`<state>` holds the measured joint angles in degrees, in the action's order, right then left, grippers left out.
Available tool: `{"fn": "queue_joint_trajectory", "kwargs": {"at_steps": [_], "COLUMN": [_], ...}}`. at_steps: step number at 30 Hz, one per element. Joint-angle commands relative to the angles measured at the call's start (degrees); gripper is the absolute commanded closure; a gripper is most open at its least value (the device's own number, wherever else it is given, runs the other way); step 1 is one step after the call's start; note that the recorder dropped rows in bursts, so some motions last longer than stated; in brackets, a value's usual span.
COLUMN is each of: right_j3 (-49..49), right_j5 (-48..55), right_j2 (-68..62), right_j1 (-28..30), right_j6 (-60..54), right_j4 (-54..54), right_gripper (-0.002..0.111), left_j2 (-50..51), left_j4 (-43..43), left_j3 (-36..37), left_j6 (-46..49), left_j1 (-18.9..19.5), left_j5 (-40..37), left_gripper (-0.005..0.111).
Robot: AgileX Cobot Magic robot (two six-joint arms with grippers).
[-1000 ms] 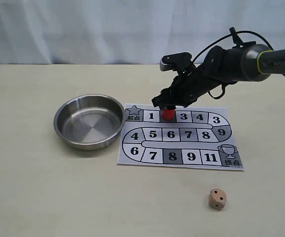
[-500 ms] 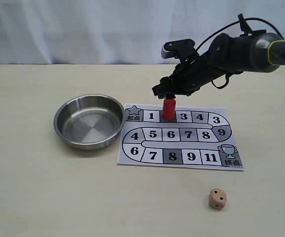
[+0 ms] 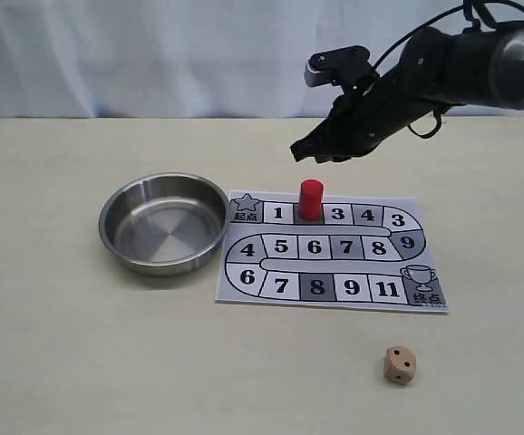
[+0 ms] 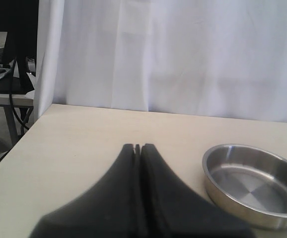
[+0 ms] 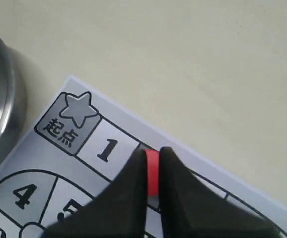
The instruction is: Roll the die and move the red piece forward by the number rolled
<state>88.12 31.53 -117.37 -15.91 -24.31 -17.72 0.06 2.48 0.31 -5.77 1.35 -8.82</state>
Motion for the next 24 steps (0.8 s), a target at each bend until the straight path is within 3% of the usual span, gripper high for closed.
{"fn": "queue_joint_trajectory", "kwargs": {"at_steps": [1,15,24], "right_j3": [-0.1,-0.1,-1.2], "right_j5": [3.0,14.3,17.1], "right_j2": [1.3,3.0,4.4], "right_j1": [2.7,16.8,19.7], "right_j6": [4.9,7.6,7.5], "right_j4": [3.9,5.6,7.0], "right_gripper": [0.104,0.104,0.104], "left_j2": [-0.1,-0.1,-0.1], "left_j4": [0.1,0.1,0.1], "left_j3": [-0.3,-0.3,-0.3], "left_j6": [0.0,0.0,0.0], "left_j1": [0.0,0.0,0.0], "left_j5": [0.6,0.6,0.7], "left_gripper": [0.107,0.107,0.107]}}
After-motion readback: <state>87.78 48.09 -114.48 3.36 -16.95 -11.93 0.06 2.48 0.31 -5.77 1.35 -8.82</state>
